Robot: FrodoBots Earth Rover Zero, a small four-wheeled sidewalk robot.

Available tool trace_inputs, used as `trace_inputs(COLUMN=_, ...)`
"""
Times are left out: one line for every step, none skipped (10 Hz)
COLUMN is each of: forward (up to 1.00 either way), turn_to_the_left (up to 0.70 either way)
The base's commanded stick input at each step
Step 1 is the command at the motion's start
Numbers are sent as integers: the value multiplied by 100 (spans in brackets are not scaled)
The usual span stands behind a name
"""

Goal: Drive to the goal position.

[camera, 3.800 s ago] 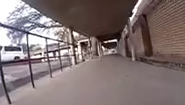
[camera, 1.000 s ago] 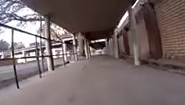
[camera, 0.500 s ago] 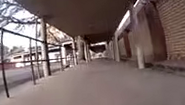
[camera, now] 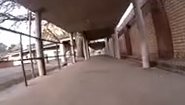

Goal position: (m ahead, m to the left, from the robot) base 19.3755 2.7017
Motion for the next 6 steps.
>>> trace_inputs(forward=70, turn_to_the_left=0)
trace_inputs(forward=70, turn_to_the_left=0)
trace_inputs(forward=70, turn_to_the_left=0)
trace_inputs(forward=70, turn_to_the_left=0)
trace_inputs(forward=70, turn_to_the_left=0)
trace_inputs(forward=70, turn_to_the_left=0)
